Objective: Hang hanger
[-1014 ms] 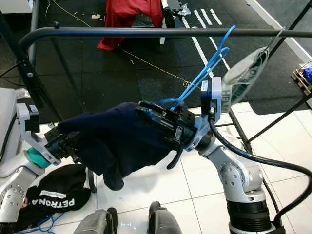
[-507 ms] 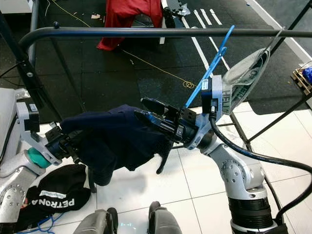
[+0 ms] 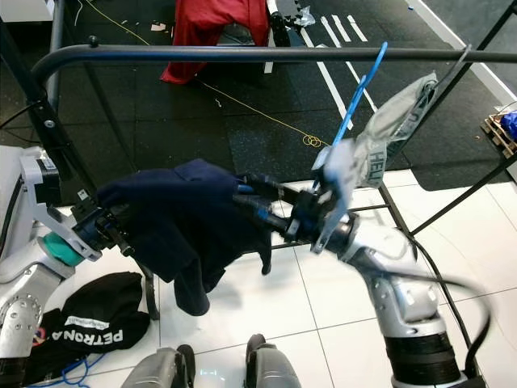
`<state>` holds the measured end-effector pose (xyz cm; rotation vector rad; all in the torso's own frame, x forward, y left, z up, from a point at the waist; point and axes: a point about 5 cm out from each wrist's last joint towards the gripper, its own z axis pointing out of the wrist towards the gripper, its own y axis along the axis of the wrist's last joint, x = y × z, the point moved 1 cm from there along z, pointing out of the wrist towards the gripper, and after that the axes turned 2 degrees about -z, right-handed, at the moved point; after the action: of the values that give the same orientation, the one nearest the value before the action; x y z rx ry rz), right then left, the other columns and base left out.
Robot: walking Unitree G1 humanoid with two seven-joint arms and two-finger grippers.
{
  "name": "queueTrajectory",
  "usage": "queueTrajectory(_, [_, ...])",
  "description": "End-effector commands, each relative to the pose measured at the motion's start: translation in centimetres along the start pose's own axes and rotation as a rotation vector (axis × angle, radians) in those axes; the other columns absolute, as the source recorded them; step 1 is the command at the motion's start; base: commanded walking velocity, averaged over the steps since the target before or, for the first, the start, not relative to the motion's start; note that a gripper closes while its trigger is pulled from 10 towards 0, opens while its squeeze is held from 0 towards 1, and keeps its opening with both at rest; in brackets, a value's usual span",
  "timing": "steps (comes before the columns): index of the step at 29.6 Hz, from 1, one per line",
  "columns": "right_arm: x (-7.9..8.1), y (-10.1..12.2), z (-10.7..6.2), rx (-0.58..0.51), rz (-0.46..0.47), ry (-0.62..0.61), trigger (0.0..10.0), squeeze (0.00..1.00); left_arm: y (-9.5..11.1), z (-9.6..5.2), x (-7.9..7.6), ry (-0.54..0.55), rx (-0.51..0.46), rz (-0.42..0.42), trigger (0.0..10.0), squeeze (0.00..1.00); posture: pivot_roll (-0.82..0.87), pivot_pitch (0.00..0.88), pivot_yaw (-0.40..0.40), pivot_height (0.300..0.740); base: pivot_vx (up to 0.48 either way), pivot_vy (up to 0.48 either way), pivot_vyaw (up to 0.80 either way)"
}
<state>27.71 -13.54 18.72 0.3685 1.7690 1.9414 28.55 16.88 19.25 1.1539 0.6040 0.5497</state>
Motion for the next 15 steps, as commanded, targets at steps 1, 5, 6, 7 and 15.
queueTrajectory(1, [0.0, 0.6, -0.2, -0.044, -0.025, -0.022, 10.0, 0.00, 0.3, 0.0, 0.0, -0.016, -0.018, 0.000, 0.0, 0.00, -0.07, 0.129, 0.002, 0.740, 0.000, 0.000, 0.00])
queueTrajectory(5, [0.0, 2.0, -0.5, -0.166, -0.004, -0.059, 10.0, 0.00, 0.4, 0.0, 0.1, -0.018, -0.016, 0.002, 0.0, 0.00, -0.07, 0.129, 0.006, 0.740, 0.000, 0.000, 0.00])
queueTrajectory(6, [0.1, 2.1, -0.6, -0.181, -0.011, -0.064, 10.0, 0.00, 0.5, 0.0, 0.1, -0.018, -0.016, 0.003, 0.0, 0.00, -0.07, 0.129, 0.006, 0.740, 0.000, 0.000, 0.00])
queueTrajectory(7, [0.1, 2.1, -0.6, -0.181, -0.011, -0.064, 10.0, 0.00, 0.5, 0.0, 0.1, -0.018, -0.016, 0.003, 0.0, 0.00, -0.07, 0.129, 0.006, 0.740, 0.000, 0.000, 0.00])
queueTrajectory(15, [0.5, 0.7, -1.6, -0.192, -0.033, -0.134, 10.0, 0.60, 0.6, 0.2, 0.1, -0.015, -0.020, 0.003, 0.0, 0.00, -0.07, 0.130, 0.001, 0.740, 0.000, 0.000, 0.00])
